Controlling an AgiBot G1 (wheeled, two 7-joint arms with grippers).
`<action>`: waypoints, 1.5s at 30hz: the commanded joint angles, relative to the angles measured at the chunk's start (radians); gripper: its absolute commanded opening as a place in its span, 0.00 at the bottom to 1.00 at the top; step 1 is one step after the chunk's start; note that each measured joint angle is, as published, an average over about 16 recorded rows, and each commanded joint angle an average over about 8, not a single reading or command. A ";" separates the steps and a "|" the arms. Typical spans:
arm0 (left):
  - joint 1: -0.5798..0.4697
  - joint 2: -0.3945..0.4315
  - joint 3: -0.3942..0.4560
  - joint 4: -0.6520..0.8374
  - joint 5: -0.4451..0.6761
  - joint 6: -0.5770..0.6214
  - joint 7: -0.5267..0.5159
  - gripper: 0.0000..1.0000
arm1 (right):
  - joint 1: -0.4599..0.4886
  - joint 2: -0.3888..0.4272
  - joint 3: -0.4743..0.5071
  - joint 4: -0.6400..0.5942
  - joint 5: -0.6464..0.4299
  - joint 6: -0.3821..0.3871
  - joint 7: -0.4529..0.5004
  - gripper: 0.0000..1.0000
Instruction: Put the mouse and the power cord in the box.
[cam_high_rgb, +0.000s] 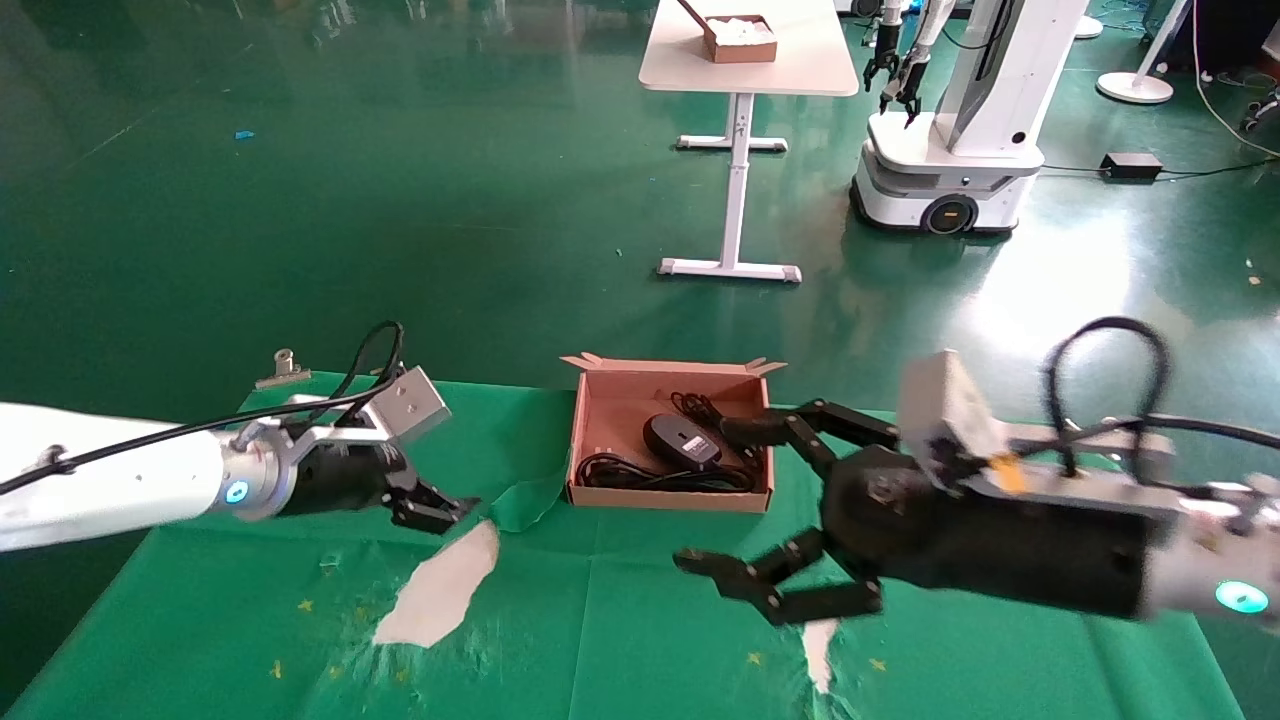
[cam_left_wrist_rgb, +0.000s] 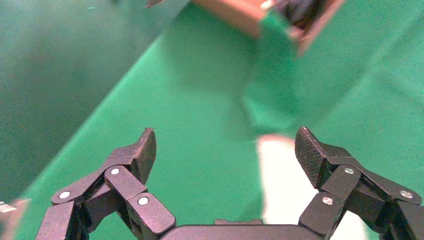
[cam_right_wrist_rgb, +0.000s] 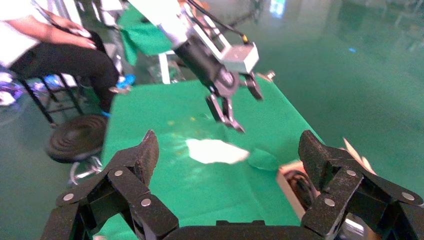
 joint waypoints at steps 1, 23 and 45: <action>0.026 -0.018 -0.037 -0.026 -0.041 0.033 0.013 1.00 | -0.023 0.026 0.020 0.029 0.034 -0.022 0.006 1.00; 0.306 -0.211 -0.440 -0.311 -0.481 0.386 0.152 1.00 | -0.172 0.192 0.147 0.216 0.252 -0.164 0.045 1.00; 0.552 -0.379 -0.794 -0.560 -0.869 0.696 0.271 1.00 | -0.173 0.194 0.146 0.217 0.255 -0.165 0.044 1.00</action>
